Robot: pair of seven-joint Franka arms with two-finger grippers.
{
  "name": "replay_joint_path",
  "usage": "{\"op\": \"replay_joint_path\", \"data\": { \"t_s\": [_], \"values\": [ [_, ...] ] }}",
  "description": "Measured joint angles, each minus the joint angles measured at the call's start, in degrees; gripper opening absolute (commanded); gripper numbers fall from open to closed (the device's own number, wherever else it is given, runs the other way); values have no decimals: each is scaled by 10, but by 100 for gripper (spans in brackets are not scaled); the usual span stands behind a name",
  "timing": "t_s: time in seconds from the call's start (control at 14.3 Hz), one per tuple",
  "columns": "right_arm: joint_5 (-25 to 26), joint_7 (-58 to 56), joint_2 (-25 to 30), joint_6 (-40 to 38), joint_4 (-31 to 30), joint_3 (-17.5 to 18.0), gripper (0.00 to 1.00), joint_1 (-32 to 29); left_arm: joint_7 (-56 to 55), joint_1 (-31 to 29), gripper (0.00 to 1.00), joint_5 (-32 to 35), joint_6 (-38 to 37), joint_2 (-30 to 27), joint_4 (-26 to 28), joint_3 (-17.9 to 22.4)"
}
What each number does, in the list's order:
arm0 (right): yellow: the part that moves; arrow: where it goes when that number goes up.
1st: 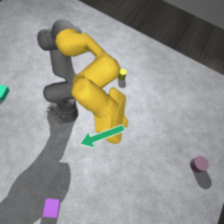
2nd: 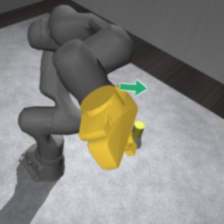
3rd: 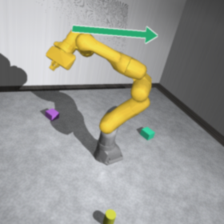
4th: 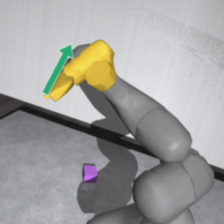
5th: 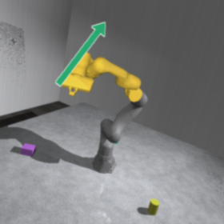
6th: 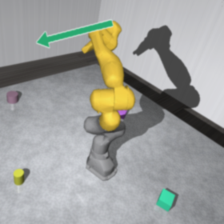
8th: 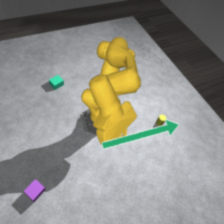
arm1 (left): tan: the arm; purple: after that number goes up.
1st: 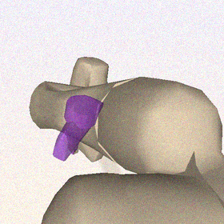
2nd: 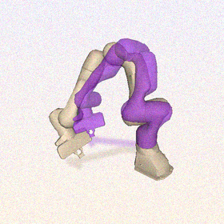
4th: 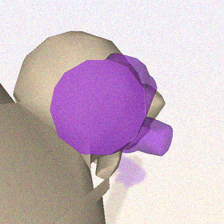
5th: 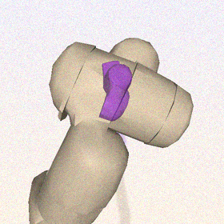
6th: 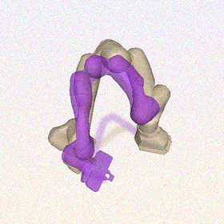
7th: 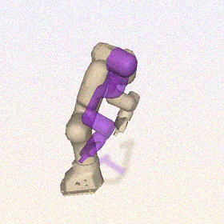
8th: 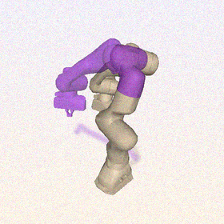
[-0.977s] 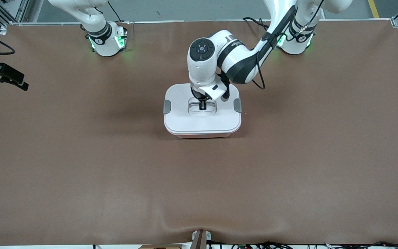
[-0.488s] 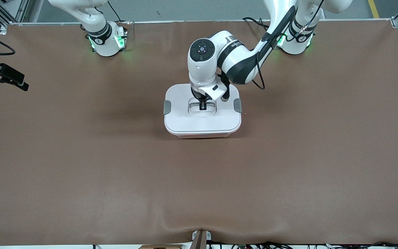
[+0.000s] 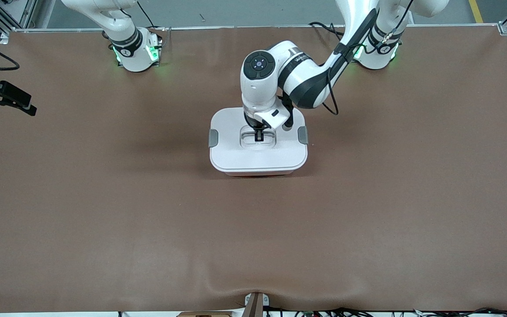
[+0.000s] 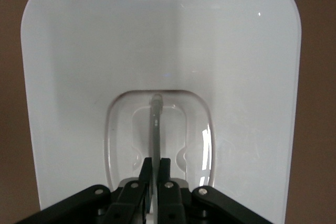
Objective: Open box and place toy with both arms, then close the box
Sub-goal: 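Lower the lid onto the box with the left gripper and press it down, then open the left gripper and release the lid handle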
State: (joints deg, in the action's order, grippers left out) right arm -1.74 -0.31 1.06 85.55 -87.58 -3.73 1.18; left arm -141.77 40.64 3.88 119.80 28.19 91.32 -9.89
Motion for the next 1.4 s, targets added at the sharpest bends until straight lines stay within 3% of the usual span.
{"op": "replay_joint_path", "data": {
  "t_s": [0.07,0.14,0.21,0.28,0.56,0.98,1.4],
  "values": [
    [0,0,0,0,0,0,100,0,0,0,0,0,0,0,0,0],
    [0,0,0,0,0,0,100,0,0,0,20,0,0,0,0,0],
    [0,0,0,0,0,0,100,0,0,0,76,0,0,0,0,0],
    [0,0,0,0,0,0,100,0,1,-1,100,0,0,0,0,0],
    [0,0,0,0,0,-1,100,0,14,-2,100,7,-9,0,-9,3],
    [0,0,0,0,0,-1,100,0,81,-19,100,26,-89,-24,-70,14],
    [0,0,0,0,0,-1,100,0,284,-99,100,26,-109,-67,-82,18]
  ]
}}
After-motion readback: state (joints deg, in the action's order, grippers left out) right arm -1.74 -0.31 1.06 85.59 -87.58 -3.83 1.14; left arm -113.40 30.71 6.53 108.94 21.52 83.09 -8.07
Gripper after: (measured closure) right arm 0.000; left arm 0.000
